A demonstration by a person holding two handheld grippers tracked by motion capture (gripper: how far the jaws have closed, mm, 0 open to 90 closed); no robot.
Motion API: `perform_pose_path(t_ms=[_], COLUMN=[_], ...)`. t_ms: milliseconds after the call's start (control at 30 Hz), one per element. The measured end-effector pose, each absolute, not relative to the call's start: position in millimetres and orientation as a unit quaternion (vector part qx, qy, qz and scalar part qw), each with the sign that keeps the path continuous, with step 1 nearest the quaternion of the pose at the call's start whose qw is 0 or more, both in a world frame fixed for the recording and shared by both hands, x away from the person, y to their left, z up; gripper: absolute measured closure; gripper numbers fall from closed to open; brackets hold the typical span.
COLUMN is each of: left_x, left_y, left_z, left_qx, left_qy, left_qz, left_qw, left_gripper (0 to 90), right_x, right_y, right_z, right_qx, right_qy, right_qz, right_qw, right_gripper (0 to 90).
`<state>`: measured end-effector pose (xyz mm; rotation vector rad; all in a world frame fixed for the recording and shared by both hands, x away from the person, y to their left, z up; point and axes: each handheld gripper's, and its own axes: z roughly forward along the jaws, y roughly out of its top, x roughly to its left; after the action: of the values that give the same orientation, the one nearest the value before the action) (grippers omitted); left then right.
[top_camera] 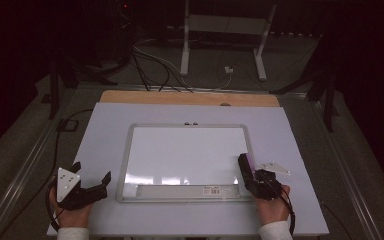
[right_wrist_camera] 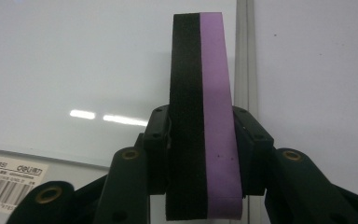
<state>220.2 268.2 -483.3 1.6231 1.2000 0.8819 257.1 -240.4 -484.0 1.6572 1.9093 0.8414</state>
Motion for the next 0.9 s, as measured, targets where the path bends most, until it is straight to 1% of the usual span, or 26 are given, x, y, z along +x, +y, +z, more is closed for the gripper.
perform_pose_path(t_ms=[233,467,633,900], left_x=[220.5,220.4,220.4,220.5], left_y=[267.8,267.9,268.0,267.9], left_z=[-483.5,-483.8,-483.7,-483.7], left_qx=[0.659,0.659,0.658,0.659], left_qy=[0.485,0.485,0.485,0.484], left_qz=[0.357,0.356,0.357,0.357], left_qw=[0.451,0.451,0.452,0.451], left_gripper=[0.6,0.6,0.6,0.6], right_x=[254.8,253.7,254.1,254.0], right_y=[-240.8,-238.4,-237.3,-236.0], right_z=[-487.3,-487.9,-488.3,-487.1], right_qx=[0.613,0.614,0.612,0.609], right_qy=[0.693,0.693,0.696,0.7], right_qz=[0.302,0.292,0.294,0.302], right_qw=[0.23,0.239,0.233,0.22], right_gripper=[62.9,62.1,56.3,51.6])
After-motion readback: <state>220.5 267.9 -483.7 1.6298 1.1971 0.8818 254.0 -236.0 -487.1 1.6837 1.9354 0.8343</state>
